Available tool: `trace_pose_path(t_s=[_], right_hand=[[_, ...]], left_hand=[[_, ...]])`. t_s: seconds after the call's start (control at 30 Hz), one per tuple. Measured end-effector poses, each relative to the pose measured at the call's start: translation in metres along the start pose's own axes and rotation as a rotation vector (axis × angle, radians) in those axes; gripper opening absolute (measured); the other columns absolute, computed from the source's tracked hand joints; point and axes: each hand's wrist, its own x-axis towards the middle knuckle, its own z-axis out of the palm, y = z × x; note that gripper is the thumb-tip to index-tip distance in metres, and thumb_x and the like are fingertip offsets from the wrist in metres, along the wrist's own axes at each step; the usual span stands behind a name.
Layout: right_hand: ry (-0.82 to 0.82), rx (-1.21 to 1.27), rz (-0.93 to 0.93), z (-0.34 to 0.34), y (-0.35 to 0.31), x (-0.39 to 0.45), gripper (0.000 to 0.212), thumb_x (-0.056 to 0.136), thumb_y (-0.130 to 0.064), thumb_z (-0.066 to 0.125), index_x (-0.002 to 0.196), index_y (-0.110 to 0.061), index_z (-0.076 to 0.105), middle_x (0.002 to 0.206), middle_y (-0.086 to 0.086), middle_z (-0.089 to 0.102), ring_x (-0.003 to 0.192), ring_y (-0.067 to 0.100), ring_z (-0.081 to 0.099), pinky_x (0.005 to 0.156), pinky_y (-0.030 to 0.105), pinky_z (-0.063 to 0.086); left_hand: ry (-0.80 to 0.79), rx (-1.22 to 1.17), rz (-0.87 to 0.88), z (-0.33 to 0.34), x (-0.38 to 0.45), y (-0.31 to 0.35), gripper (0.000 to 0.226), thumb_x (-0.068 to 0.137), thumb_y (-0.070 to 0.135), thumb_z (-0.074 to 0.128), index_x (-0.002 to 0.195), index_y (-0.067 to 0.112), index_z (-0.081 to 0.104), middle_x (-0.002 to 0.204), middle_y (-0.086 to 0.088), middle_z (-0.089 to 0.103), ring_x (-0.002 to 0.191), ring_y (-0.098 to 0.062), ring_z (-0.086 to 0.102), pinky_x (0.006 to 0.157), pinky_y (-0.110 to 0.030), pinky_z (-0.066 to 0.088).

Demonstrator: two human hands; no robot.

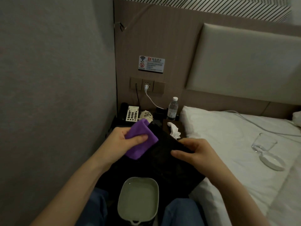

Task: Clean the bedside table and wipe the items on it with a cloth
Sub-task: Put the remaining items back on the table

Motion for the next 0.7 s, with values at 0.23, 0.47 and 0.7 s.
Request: trace_pose_path(t_s=[0.23, 0.47, 0.7], right_hand=[[0.111, 0.597, 0.215, 0.033, 0.013, -0.003, 0.02, 0.073, -0.012, 0.077, 0.093, -0.012, 0.077, 0.095, 0.015, 0.075, 0.086, 0.031, 0.073, 0.067, 0.032, 0.059], [0.246, 0.988, 0.398, 0.06, 0.028, -0.003, 0.026, 0.074, -0.013, 0.074, 0.1, -0.008, 0.075, 0.103, 0.02, 0.072, 0.09, 0.034, 0.071, 0.076, 0.044, 0.059], [0.286, 1.11, 0.413, 0.054, 0.029, -0.008, 0.012, 0.072, -0.016, 0.071, 0.077, -0.023, 0.079, 0.087, 0.012, 0.076, 0.075, 0.027, 0.073, 0.069, 0.045, 0.06]], left_hand=[[0.266, -0.374, -0.139, 0.024, 0.004, -0.013, 0.041, 0.053, 0.039, 0.083, 0.085, 0.016, 0.074, 0.085, -0.007, 0.075, 0.072, -0.014, 0.071, 0.059, -0.023, 0.053], [0.316, -0.367, -0.165, 0.068, -0.016, -0.033, 0.018, 0.076, 0.016, 0.076, 0.09, 0.006, 0.071, 0.086, -0.015, 0.074, 0.083, -0.03, 0.071, 0.073, -0.039, 0.055], [0.317, -0.091, -0.05, 0.06, -0.022, -0.042, 0.02, 0.075, 0.014, 0.079, 0.079, -0.004, 0.07, 0.071, -0.016, 0.071, 0.062, -0.016, 0.062, 0.057, -0.028, 0.048]])
